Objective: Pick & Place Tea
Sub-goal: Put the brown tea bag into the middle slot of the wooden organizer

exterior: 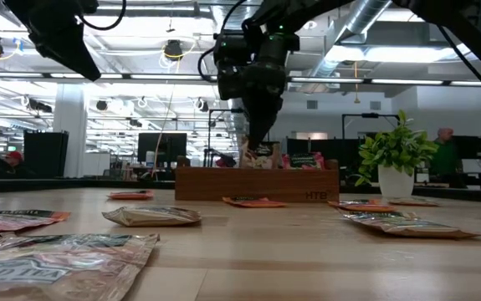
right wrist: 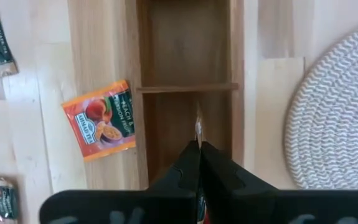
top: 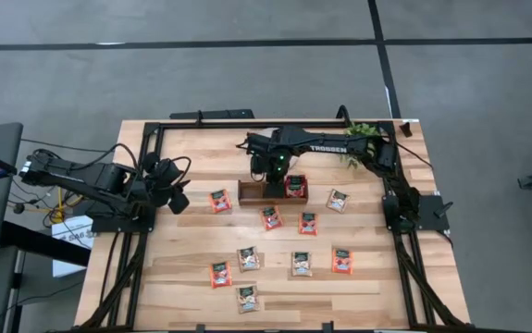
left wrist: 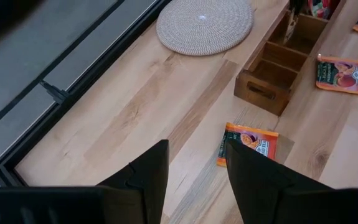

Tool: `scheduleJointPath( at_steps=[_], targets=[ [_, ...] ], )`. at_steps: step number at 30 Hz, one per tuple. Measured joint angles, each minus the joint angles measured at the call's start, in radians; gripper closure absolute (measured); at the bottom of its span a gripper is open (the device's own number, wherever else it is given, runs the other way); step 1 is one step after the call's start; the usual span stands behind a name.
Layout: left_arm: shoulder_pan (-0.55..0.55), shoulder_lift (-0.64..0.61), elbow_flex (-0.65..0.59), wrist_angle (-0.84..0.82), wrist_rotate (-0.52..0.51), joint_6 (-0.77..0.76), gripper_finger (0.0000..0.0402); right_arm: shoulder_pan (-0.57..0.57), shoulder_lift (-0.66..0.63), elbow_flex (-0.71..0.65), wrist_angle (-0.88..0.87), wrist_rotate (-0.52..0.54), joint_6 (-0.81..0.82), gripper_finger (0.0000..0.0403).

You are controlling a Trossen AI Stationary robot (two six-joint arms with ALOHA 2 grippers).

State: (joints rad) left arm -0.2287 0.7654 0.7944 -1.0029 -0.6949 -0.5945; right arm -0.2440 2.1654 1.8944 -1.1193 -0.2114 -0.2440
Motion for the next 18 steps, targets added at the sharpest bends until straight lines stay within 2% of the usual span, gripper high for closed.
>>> scheduleJointPath(
  at_steps=[18],
  targets=[
    [0.000,0.000,0.000,0.012,0.000,0.003,0.0250,-0.014,0.000,-0.016,0.032,-0.006,-0.045,0.0403]
  ],
)
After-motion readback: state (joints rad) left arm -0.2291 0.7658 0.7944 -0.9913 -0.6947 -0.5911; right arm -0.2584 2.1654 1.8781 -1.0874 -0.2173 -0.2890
